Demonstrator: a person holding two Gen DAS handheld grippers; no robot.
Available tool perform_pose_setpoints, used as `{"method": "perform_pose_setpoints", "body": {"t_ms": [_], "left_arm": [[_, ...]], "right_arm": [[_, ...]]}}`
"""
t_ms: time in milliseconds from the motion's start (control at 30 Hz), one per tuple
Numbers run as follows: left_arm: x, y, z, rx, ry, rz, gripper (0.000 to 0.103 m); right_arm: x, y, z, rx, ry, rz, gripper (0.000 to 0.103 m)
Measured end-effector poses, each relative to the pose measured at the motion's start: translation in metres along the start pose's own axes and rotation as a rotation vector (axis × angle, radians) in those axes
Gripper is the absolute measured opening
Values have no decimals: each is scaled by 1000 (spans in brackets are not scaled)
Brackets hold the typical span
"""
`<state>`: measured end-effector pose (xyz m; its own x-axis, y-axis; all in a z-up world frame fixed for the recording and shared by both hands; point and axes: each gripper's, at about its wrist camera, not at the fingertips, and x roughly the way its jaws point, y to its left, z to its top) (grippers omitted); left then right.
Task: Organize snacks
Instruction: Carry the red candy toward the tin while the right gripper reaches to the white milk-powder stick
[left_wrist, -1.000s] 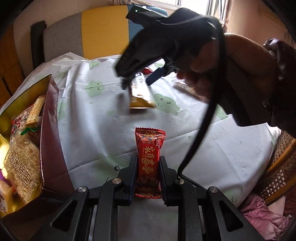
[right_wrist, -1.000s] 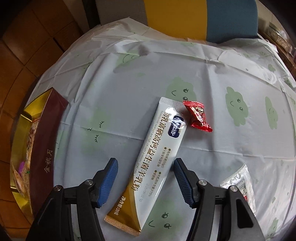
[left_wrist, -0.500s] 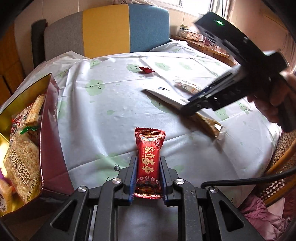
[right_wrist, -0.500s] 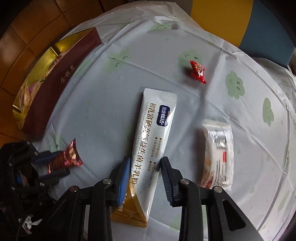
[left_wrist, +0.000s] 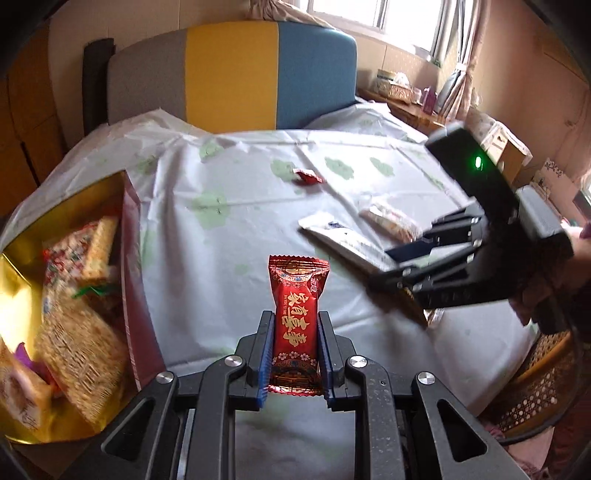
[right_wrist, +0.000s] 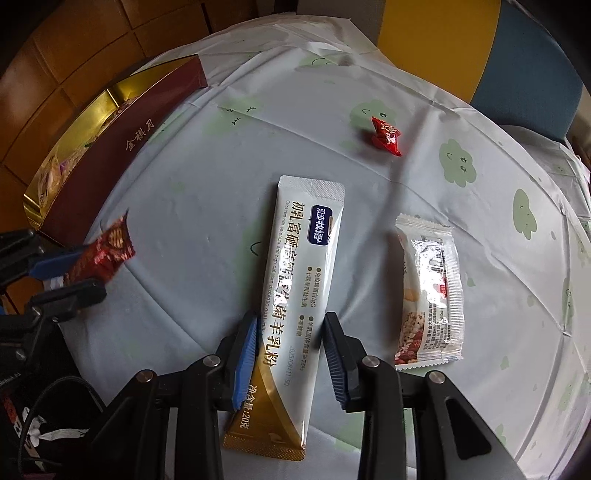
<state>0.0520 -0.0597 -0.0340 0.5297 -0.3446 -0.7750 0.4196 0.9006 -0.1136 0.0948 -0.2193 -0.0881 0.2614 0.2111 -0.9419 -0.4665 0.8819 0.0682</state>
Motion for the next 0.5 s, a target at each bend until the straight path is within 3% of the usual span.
{"method": "perform_pose_setpoints", "body": {"t_ms": [367,500], "left_arm": [[-46,45,16,-138,-94,102,22],[-56,83,17,-228,-87,243,22]], "right_arm": [[2,11,4,-46,-2,-33,35],[4,15,3,-67,-8,-47,35]]}}
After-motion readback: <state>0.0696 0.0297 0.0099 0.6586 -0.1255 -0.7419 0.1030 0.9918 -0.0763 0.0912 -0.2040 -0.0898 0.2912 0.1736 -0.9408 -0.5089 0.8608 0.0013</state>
